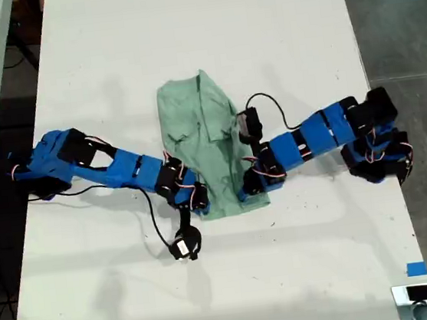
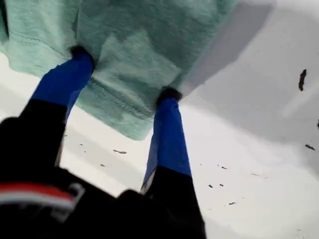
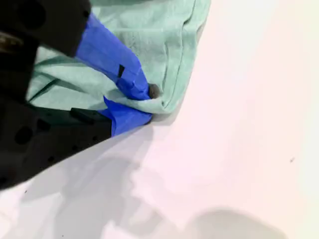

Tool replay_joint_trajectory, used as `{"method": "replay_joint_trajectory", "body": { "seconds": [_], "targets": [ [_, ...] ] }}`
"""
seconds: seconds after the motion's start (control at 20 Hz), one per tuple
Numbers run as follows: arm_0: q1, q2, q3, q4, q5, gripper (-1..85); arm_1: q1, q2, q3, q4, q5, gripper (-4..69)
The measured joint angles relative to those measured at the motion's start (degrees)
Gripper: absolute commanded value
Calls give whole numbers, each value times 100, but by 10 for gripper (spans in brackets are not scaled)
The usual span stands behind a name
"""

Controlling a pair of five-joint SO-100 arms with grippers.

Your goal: Fold t shirt

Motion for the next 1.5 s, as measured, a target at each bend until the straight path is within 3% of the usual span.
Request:
{"method": "replay_joint_trajectory", "body": {
  "seconds": [0.15, 0.3, 0.4, 0.6, 0.65, 0.7, 0.9, 1.05, 1.35, 1.5],
  "targets": [
    [0, 0, 0, 0, 0, 0, -185, -18, -536, 853, 299, 280],
    [0, 0, 0, 0, 0, 0, -422, -26, -615, 1178, 650, 265],
    [0, 0, 0, 35, 0, 0, -510, -167, -606, 1204, 800, 198],
    [0, 0, 0, 53, 0, 0, -519, -237, -229, 668, 729, 219],
    [0, 0, -9, 70, 0, 0, -510, -272, -123, 457, 703, 93],
    [0, 0, -9, 88, 0, 0, -501, -255, -35, 281, 624, 18],
    [26, 9, -9, 114, 0, 0, -492, -343, -44, -334, 571, 18],
    [132, 62, 0, 220, 0, 0, -545, -659, -466, -272, 554, 18],
    [545, 1134, 26, 1178, -176, 0, -686, -984, -2672, 1125, 308, 18],
    [439, 2215, 272, 1679, -35, 0, -439, -299, -2795, 1230, -325, 17]
  ]
}}
